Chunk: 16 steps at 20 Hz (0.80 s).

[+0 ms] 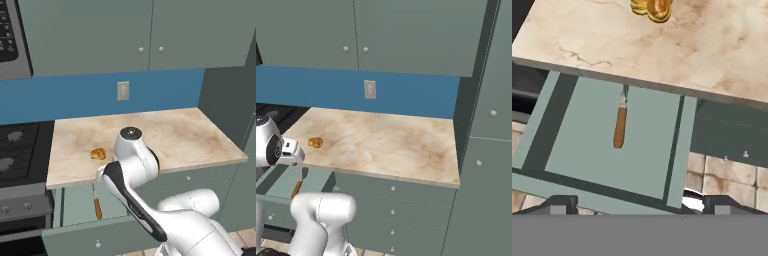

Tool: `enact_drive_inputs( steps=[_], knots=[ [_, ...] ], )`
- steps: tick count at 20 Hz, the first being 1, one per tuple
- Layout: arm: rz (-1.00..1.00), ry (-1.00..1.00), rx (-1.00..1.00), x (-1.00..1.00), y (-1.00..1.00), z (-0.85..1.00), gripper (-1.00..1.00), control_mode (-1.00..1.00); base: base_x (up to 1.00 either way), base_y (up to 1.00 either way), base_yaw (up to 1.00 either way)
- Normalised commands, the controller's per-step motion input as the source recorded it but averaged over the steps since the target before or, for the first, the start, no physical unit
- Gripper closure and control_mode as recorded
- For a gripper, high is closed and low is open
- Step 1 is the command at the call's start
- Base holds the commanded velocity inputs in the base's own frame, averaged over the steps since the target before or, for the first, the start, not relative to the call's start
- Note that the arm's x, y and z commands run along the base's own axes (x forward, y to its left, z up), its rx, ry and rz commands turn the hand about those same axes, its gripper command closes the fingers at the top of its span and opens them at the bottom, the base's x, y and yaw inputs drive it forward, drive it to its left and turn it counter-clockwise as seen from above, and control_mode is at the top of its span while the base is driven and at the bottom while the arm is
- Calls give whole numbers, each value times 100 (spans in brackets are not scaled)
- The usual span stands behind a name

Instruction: Pick the pizza cutter from the drawer and place it on the counter.

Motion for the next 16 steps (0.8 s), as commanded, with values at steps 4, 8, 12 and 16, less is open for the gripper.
enact_drive_inputs(
  steps=[4, 8, 12, 16],
  knots=[
    [3, 14, -5, 13, 77, -80, -100, -100, 0, 0, 0],
    [5, 15, -4, 46, 50, -72, -100, -100, 0, 0, 0],
    [4, 15, -5, 50, 46, -69, -100, -100, 0, 0, 0],
    [4, 13, -6, 35, 46, -63, -100, -100, 0, 0, 0]
  ],
)
